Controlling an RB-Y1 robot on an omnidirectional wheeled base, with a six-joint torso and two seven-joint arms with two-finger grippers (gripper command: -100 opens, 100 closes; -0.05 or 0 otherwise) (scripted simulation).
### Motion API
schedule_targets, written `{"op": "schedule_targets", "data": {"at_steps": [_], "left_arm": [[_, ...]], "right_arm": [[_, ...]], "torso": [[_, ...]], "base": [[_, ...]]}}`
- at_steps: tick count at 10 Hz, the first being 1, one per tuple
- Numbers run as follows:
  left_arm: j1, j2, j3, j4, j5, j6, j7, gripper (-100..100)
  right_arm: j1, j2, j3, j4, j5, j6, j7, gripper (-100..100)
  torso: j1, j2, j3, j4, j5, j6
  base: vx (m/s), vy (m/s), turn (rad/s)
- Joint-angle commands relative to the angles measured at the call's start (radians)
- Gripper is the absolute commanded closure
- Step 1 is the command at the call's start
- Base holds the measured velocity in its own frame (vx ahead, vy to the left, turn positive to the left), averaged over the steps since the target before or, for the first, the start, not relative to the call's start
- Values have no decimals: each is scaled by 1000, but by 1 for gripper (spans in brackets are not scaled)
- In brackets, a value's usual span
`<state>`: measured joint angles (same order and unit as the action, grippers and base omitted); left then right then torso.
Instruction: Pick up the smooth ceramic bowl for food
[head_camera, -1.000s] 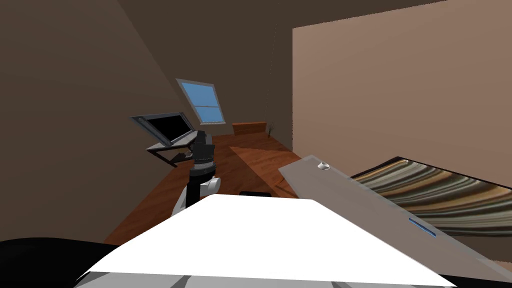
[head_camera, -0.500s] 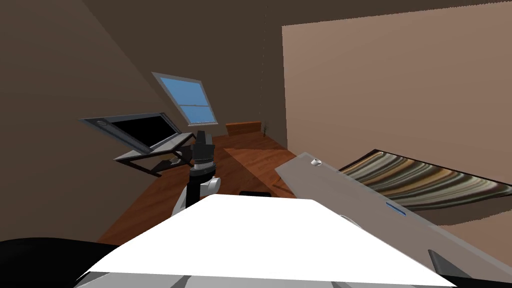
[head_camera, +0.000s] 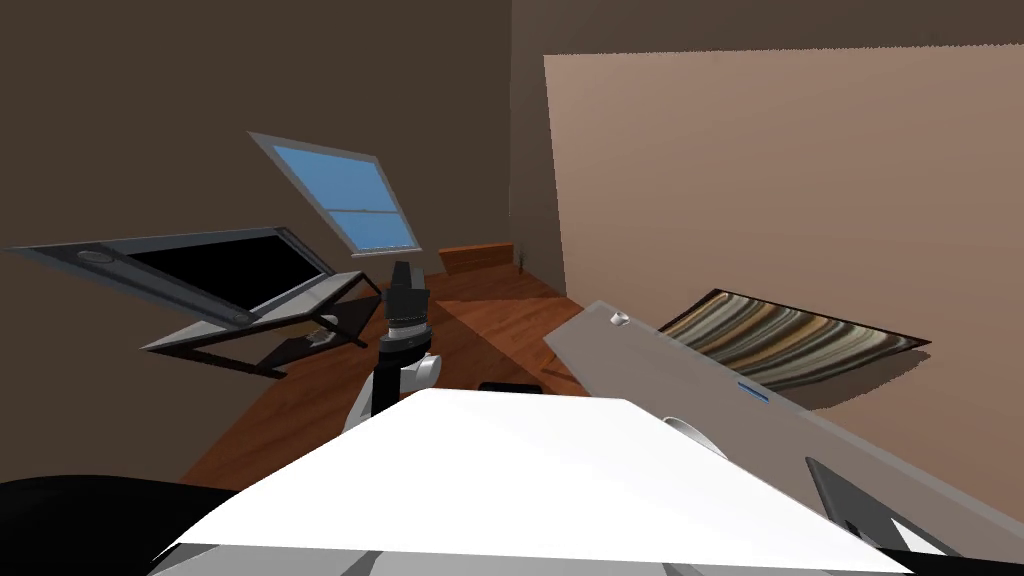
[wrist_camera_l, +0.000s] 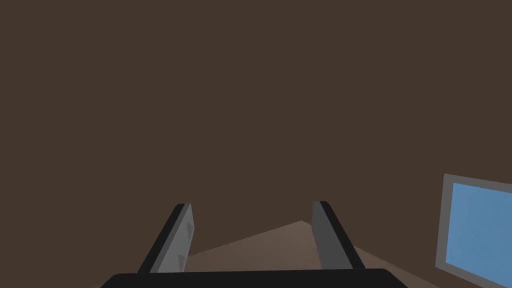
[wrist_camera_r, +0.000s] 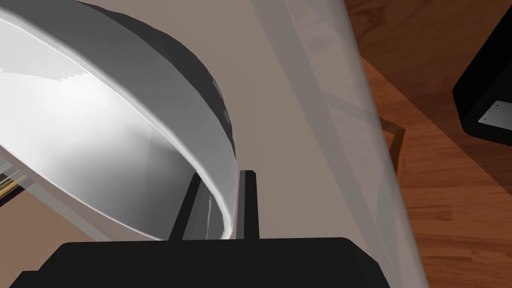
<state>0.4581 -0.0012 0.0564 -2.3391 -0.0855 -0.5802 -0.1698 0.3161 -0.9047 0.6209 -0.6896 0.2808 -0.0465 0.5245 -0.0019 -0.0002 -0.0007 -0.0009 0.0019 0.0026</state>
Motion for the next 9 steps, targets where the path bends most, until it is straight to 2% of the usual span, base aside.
{"op": "schedule_targets", "data": {"at_steps": [1,2,3,4,5,6,7,8,9], "left_arm": [[0,0,0,0,0,0,0,0],[0,0,0,0,0,0,0,0],[0,0,0,0,0,0,0,0],[0,0,0,0,0,0,0,0],[0,0,0,0,0,0,0,0],[0,0,0,0,0,0,0,0],[0,0,0,0,0,0,0,0],[0,0,0,0,0,0,0,0],[0,0,0,0,0,0,0,0]], "right_arm": [[11,-12,2,-50,-5,17,22,100],[11,-12,2,-51,-5,17,22,100],[16,-35,16,-86,-17,39,59,100],[16,-35,16,-111,-17,39,59,100],[20,-57,30,-145,-29,61,96,100],[20,-57,30,-172,-29,61,96,100],[25,-80,45,-212,-42,83,133,100],[25,-80,45,-233,-42,83,133,100],[30,-102,59,-280,-54,104,171,100]], "torso": [[0,0,0,0,0,0],[1,0,0,0,0,-2],[2,1,1,1,0,-3],[2,0,0,0,1,0],[2,-1,0,0,0,-3],[2,-1,-1,0,1,-1],[3,-1,-1,0,1,-2],[3,-2,-1,0,2,-1],[4,-2,-1,0,1,-2]], "base": [[75,-13,-231],[32,2,2],[87,-9,-332],[90,-8,-210],[101,-10,-298],[91,-2,-238],[117,-4,-339],[100,6,-219],[121,-6,-336]]}}
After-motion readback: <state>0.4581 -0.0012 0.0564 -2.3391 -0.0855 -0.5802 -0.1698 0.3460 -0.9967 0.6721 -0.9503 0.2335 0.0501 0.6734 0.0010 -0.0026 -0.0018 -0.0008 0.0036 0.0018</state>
